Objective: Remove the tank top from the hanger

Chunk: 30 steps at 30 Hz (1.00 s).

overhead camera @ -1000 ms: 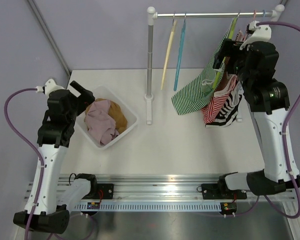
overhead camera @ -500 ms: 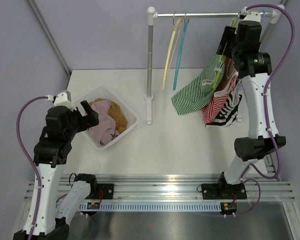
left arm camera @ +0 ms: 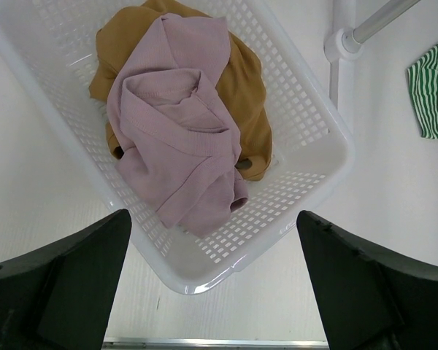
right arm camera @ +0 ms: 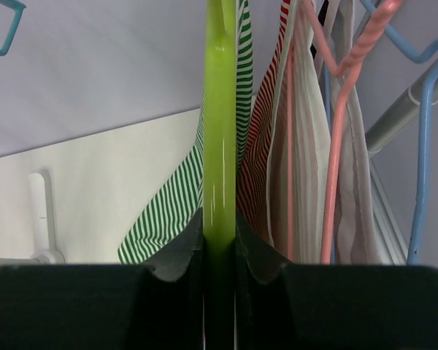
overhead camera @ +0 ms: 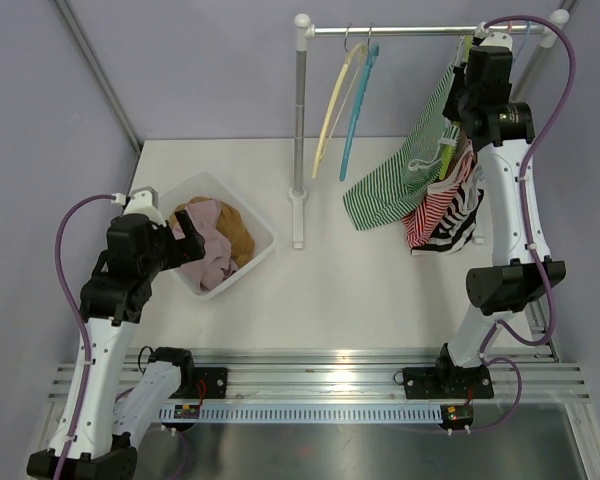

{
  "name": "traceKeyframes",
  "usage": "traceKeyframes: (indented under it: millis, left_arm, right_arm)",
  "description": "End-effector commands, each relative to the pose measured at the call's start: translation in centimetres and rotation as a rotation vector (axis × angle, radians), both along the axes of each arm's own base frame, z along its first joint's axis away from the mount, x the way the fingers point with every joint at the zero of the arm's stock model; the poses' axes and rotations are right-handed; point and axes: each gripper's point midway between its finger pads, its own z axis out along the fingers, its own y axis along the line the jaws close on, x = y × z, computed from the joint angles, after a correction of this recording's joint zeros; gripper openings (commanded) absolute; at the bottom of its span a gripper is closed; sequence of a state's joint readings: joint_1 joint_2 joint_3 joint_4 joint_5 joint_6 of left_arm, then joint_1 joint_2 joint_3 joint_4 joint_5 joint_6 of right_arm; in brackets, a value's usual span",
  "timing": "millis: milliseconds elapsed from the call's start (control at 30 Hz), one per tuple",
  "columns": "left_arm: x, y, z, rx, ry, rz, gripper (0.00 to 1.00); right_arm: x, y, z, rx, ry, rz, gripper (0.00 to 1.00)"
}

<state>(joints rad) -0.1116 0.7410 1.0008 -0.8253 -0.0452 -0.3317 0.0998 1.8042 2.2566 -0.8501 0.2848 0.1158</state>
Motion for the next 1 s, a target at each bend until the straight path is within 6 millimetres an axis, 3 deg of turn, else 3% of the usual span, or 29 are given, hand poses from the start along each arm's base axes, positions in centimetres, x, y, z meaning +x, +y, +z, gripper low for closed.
traceKeyframes:
  millis: [0, 133, 333, 567, 767, 967]
  left_arm:
    - [0.6, -0.8, 0.6, -0.003, -0.039, -0.053, 0.99]
    - [0.7, -1.5, 0.5, -0.018, -0.031, -0.082, 0.99]
    - [0.6, -1.9, 0.8, -0.029, -0.034, -0.093, 0.99]
    - [0.5, -2.8, 2.0, -0.051, -0.055, -0.127, 0.99]
    - [0.6, -5.1, 5.3, -0.080, -0.130, -0.194, 0.99]
    - [0.9, -9.8, 9.3, -0.113, -0.203, -0.289, 0.99]
  right_arm:
    - [-1.0, 0.0, 3.1, 0.011, -0.083, 0.025, 0.07]
    - [-1.5, 0.7, 4.7, 0.015, -0.110, 0.070, 0.04]
    - [-2.8, 2.0, 8.7, 0.050, -0.199, 0.151, 0.00]
    - [-4.3, 3.9, 10.4, 0.100, -0.229, 0.249, 0.00]
    - [-7.1, 5.4, 11.0, 0.162, -0.236, 0.325, 0.00]
    - [-9.6, 6.3, 10.3, 0.198, -0.218, 0.378, 0.00]
